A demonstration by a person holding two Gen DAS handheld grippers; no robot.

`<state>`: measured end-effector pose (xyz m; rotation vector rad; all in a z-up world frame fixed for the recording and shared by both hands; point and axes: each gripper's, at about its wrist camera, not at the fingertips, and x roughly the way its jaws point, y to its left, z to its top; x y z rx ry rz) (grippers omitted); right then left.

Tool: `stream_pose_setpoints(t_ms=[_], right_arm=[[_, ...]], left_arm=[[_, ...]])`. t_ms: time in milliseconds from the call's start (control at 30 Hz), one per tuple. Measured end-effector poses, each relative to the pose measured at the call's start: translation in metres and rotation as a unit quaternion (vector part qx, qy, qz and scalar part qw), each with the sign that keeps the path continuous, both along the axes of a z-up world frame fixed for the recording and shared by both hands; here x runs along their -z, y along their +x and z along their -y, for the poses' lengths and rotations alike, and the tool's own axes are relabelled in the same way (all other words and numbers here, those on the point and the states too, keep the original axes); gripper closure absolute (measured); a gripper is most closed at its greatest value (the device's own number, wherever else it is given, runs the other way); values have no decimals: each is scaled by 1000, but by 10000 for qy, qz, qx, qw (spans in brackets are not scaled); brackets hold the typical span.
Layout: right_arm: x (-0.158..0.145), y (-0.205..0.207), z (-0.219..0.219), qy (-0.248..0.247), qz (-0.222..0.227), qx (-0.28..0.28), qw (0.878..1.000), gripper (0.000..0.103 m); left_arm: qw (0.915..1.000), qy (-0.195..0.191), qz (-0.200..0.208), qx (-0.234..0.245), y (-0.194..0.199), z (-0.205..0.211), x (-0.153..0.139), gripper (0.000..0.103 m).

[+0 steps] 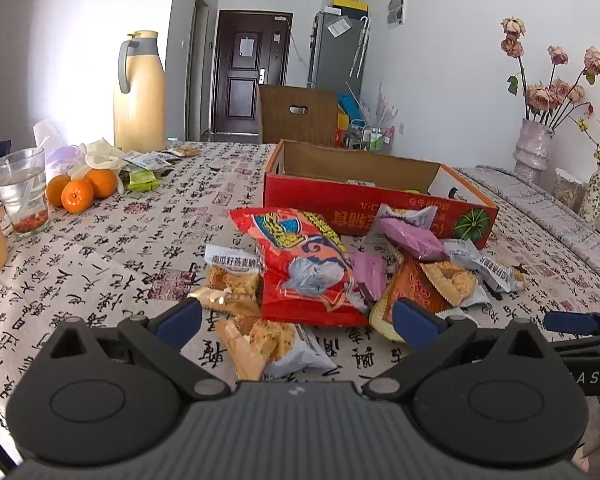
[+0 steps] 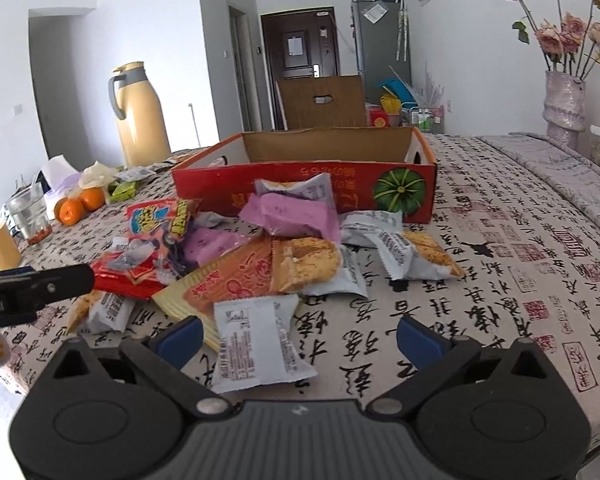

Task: Organize snacks
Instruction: 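Grasp a white wrapper with the right gripper while the left gripper grasps a clear biscuit packet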

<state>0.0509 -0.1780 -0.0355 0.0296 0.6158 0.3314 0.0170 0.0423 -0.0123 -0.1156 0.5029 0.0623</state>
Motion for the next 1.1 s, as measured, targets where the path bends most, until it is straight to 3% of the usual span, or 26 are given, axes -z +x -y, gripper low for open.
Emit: stream_pose_setpoints(t_ms=[433, 667, 1100], right_arm=[[9, 19, -31, -350, -140, -296, 9989, 31], [18, 27, -38, -378, -313, -392, 9980, 57], [11, 19, -23, -105, -70, -202, 9997, 63]], left_arm=[[9997, -146, -179, 58, 5, -9, 13, 0], [9994, -168, -309, 46, 9, -10, 17, 0], [9970, 29, -737, -217, 28, -6, 25, 0]])
